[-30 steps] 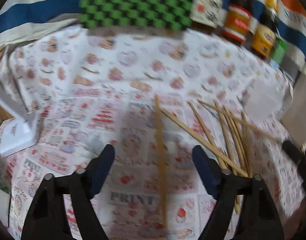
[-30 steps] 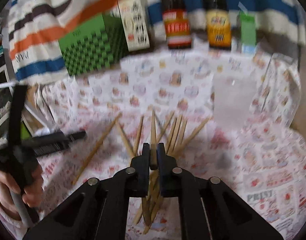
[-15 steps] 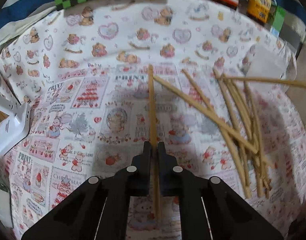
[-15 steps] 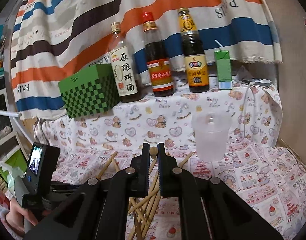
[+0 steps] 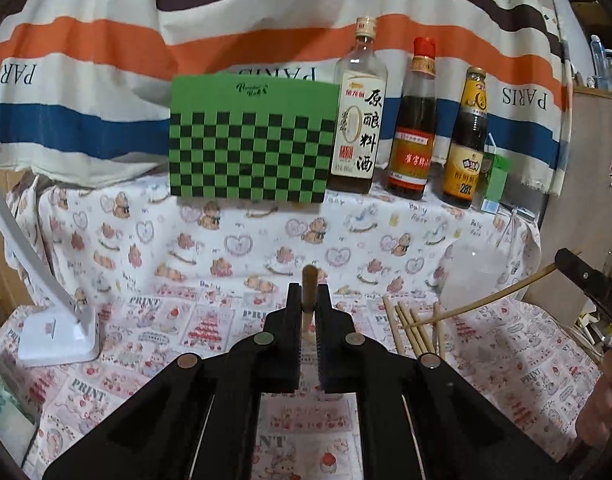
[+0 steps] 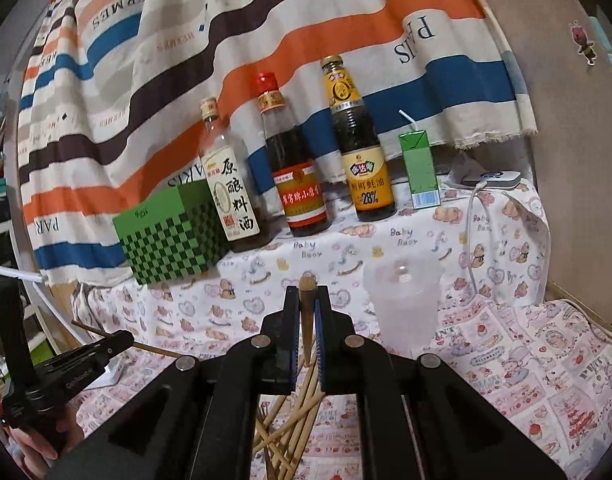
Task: Organize utensils
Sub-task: 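Lift both held chopsticks upright and carry them over the clear plastic cup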
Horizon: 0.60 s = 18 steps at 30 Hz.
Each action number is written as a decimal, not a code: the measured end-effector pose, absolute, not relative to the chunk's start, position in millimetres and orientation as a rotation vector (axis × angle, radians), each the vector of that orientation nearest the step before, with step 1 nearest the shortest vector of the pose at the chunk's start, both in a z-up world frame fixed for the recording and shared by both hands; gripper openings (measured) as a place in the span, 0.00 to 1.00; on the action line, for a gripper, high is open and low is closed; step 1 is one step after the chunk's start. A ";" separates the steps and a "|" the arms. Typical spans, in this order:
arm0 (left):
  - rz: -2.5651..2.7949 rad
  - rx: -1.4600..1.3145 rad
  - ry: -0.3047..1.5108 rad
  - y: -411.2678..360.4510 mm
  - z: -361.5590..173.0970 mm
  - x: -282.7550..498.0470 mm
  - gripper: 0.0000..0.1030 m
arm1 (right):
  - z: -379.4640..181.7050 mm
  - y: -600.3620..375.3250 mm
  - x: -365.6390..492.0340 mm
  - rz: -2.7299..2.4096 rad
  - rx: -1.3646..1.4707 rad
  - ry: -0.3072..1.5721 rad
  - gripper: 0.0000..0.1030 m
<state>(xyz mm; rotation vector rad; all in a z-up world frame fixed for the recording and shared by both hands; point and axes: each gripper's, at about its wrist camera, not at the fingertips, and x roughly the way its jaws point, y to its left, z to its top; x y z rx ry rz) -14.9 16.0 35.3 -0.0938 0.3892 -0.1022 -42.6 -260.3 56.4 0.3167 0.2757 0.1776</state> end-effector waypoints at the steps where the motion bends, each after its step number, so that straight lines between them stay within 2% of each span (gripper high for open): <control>1: -0.106 -0.089 0.382 15.2 37.2 -15.1 0.05 | 58.7 -262.0 -42.5 0.178 0.321 0.270 0.07; 6: -0.107 -0.043 0.338 -0.2 54.4 -17.4 0.05 | 82.4 -280.9 -44.9 0.169 0.388 0.233 0.08; 14: -0.130 0.047 0.232 -44.4 111.7 -28.2 0.05 | 132.4 -334.1 -52.0 0.127 0.443 0.099 0.08; 18: -0.245 -0.072 0.270 -61.7 138.4 -22.3 0.05 | 127.1 -367.3 -50.0 0.094 0.516 0.044 0.08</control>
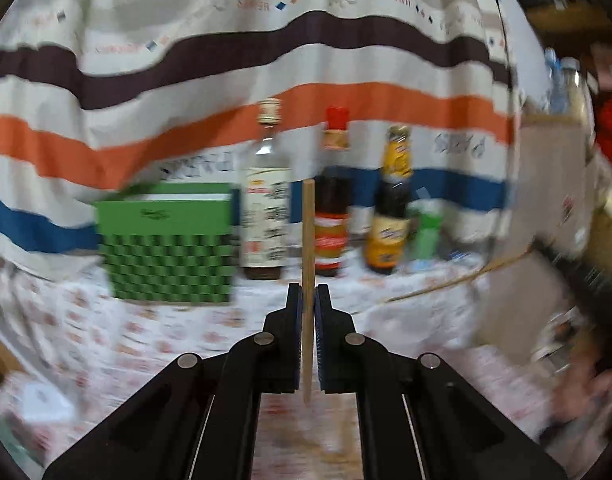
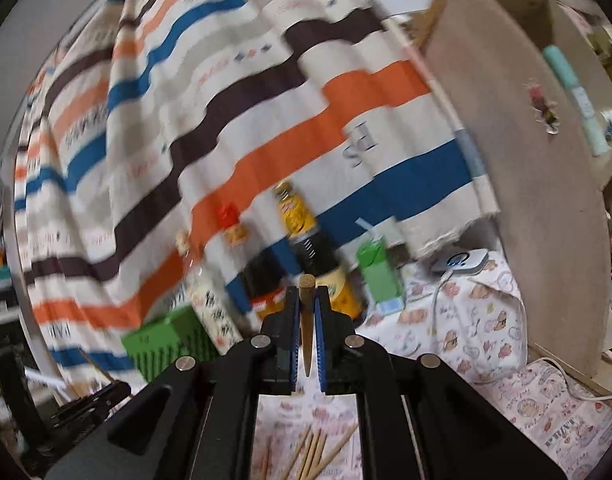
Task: Organize utensils
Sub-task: 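Lift both held chopsticks upright and carry them over the clear plastic cup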
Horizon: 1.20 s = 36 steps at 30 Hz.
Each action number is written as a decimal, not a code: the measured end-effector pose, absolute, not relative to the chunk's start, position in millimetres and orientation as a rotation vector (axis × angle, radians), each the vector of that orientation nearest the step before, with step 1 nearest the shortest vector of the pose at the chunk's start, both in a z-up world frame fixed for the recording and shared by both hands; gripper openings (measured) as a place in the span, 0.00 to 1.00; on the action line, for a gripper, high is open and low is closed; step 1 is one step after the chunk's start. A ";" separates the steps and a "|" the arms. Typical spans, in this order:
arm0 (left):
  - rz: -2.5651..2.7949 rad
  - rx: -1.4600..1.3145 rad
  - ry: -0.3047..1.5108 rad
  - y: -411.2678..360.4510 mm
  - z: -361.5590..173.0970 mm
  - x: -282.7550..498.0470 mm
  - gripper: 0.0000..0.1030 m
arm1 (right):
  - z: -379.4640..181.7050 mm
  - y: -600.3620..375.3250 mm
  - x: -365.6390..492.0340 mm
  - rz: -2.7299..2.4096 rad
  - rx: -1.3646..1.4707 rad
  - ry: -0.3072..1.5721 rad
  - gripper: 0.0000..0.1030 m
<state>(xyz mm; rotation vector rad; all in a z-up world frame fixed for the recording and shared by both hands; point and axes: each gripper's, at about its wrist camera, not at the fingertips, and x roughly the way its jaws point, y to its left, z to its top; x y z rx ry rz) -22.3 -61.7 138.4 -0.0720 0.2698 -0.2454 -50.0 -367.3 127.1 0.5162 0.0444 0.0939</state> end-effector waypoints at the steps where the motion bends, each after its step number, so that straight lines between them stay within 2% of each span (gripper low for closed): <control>1: -0.246 -0.069 0.254 -68.5 142.8 -21.2 0.05 | 123.0 -372.6 -47.6 0.065 0.520 0.050 0.08; 8: -0.207 -0.065 0.129 -119.5 160.3 7.1 0.05 | 87.8 -399.0 -11.9 0.056 0.604 0.185 0.08; 17: -0.270 -0.120 0.101 -175.8 159.8 37.1 0.05 | 58.7 -397.9 23.9 0.065 0.602 0.289 0.08; 29: -0.288 -0.109 0.206 -206.9 110.1 84.2 0.05 | 47.5 -408.5 30.8 0.085 0.666 0.320 0.08; 36: -0.330 -0.058 0.345 -211.8 82.5 106.5 0.05 | 47.6 -405.9 29.7 0.102 0.672 0.325 0.09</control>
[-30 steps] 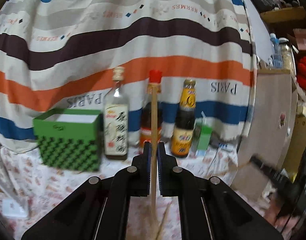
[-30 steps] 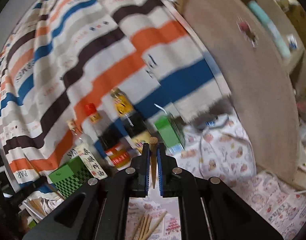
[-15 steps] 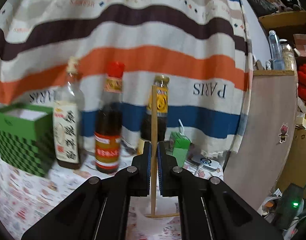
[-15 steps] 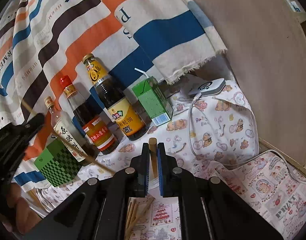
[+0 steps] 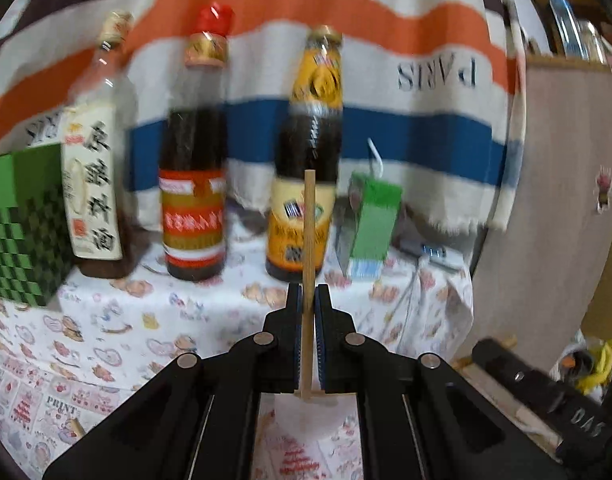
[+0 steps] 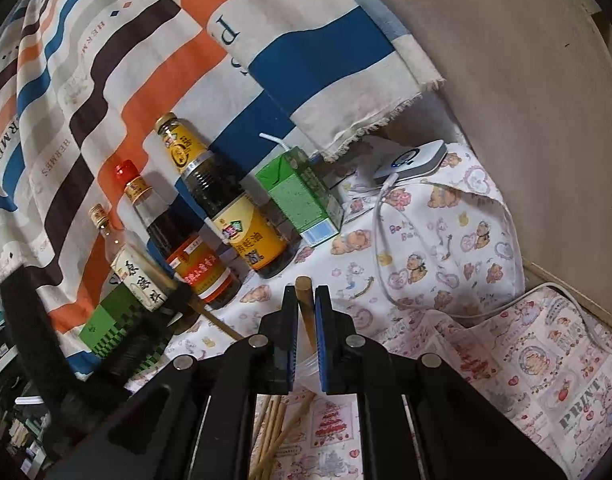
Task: Organize utensils
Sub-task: 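Lift both held chopsticks upright and carry them over the clear plastic cup, then open the right tool over the cup while the left tool opens too, dropping chopsticks in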
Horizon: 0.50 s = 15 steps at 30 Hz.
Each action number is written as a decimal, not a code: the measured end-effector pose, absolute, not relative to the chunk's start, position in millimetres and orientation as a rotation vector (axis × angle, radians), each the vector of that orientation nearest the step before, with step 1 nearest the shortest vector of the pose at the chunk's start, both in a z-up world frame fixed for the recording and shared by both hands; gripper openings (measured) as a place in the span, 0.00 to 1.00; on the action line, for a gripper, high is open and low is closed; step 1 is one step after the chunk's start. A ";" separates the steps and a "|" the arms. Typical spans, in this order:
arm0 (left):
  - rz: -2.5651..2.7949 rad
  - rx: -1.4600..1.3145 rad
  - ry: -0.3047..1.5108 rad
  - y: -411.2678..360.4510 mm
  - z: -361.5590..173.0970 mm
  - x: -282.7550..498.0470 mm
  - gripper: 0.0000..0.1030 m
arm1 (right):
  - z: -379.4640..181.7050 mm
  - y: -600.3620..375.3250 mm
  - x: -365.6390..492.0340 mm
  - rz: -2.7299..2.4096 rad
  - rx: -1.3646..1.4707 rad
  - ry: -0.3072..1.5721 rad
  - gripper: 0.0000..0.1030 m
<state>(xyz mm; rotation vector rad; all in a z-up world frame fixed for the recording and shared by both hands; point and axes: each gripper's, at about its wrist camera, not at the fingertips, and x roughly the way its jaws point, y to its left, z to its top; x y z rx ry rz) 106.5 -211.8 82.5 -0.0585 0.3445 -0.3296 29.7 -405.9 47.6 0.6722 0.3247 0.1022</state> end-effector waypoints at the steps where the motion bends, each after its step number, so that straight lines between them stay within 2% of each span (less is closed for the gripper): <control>1: -0.334 -0.042 0.354 -213.5 81.1 107.9 0.05 | 47.7 -405.3 30.2 0.108 0.674 0.327 0.09; 4: -0.321 -0.004 0.374 -216.1 78.6 110.7 0.05 | 47.3 -405.2 31.4 0.119 0.680 0.336 0.13; 7: -0.273 0.040 0.392 -220.0 75.4 113.1 0.05 | 46.4 -406.2 30.8 0.113 0.690 0.337 0.29; 11: -0.274 -0.001 0.407 -211.1 76.0 113.2 0.07 | 47.3 -406.2 28.7 0.094 0.676 0.330 0.34; 13: -0.288 -0.023 0.390 -203.5 80.5 107.7 0.20 | 47.1 -407.7 27.0 0.081 0.683 0.323 0.48; 14: -0.285 -0.017 0.373 -200.5 83.8 103.2 0.31 | 47.4 -408.1 26.1 0.077 0.684 0.319 0.50; 15: -0.275 0.001 0.352 -198.6 87.0 97.7 0.38 | 48.2 -408.4 25.5 0.078 0.682 0.317 0.50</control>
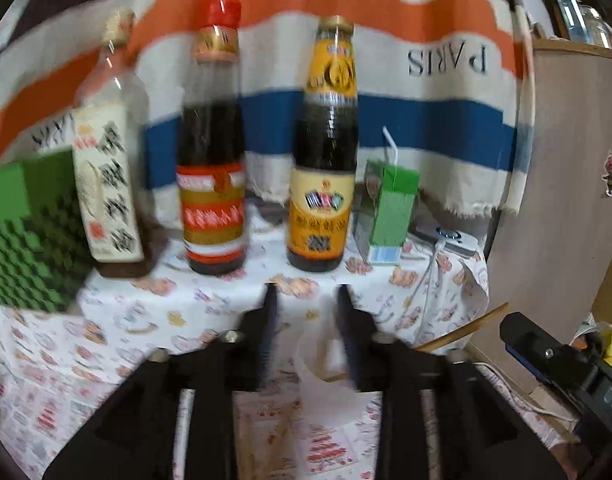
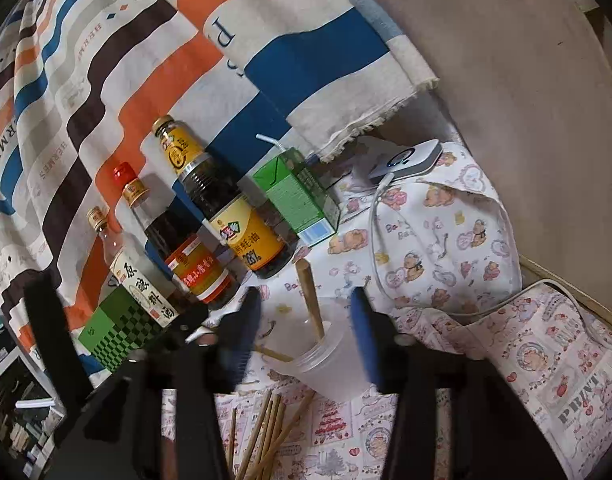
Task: Organize utensils
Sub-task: 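Open the right tool over the cup while the left tool opens too, dropping chopsticks in, then withdraw both open tools from the cup back toward the chopstick pile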
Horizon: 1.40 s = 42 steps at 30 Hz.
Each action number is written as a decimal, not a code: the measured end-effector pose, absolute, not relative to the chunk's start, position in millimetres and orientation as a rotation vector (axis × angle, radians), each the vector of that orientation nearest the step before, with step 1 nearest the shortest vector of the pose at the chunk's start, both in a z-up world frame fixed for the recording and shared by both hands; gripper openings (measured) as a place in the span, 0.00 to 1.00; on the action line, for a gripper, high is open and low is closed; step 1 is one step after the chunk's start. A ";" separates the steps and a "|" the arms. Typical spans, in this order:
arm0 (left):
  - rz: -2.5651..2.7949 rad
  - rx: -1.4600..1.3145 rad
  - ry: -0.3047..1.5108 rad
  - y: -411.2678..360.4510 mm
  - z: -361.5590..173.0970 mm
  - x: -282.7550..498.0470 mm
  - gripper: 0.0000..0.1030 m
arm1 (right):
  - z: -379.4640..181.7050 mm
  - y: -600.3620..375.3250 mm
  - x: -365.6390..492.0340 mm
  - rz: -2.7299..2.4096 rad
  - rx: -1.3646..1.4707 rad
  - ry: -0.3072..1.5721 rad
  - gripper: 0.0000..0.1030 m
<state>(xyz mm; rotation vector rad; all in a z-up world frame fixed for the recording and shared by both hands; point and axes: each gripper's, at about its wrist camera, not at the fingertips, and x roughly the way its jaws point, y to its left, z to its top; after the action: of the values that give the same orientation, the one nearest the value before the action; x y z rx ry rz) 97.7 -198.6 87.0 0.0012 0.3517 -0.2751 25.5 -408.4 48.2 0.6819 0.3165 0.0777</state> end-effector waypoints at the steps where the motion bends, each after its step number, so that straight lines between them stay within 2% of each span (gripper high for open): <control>1: -0.264 0.030 0.325 -197.1 90.0 90.8 0.38 | 49.2 -408.1 24.8 0.081 0.677 0.315 0.50; 2: -0.257 0.060 0.300 -195.4 92.7 83.9 0.41 | 50.5 -407.5 23.9 0.085 0.673 0.313 0.50; 4: -0.251 0.097 0.260 -190.0 97.4 70.3 0.51 | 53.5 -405.4 21.5 0.092 0.664 0.308 0.54; 6: -0.244 0.094 0.226 -179.3 101.3 55.3 0.65 | 56.8 -402.5 18.8 0.103 0.653 0.301 0.54; 9: -0.235 0.069 0.197 -160.4 105.9 35.8 0.77 | 61.0 -398.3 15.1 0.124 0.641 0.295 0.57; 18: -0.177 -0.030 0.201 -91.7 98.8 1.5 0.98 | 68.9 -368.1 8.3 0.170 0.552 0.298 0.63; 26: -0.090 -0.020 0.181 -50.2 72.1 -19.3 1.00 | 65.4 -330.7 8.6 0.212 0.445 0.345 0.65; 28: -0.056 -0.021 0.181 -42.5 61.4 -19.5 1.00 | 63.4 -320.7 8.2 0.215 0.418 0.354 0.70; 42: 0.007 -0.109 0.399 -8.0 31.0 14.9 1.00 | 37.4 -274.2 19.9 0.221 0.290 0.470 0.74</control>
<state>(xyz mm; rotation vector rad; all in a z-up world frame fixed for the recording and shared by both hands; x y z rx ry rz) 14.9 -8.0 31.0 -0.1095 0.3987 0.0068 19.9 -274.2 37.4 0.2897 0.4705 0.2209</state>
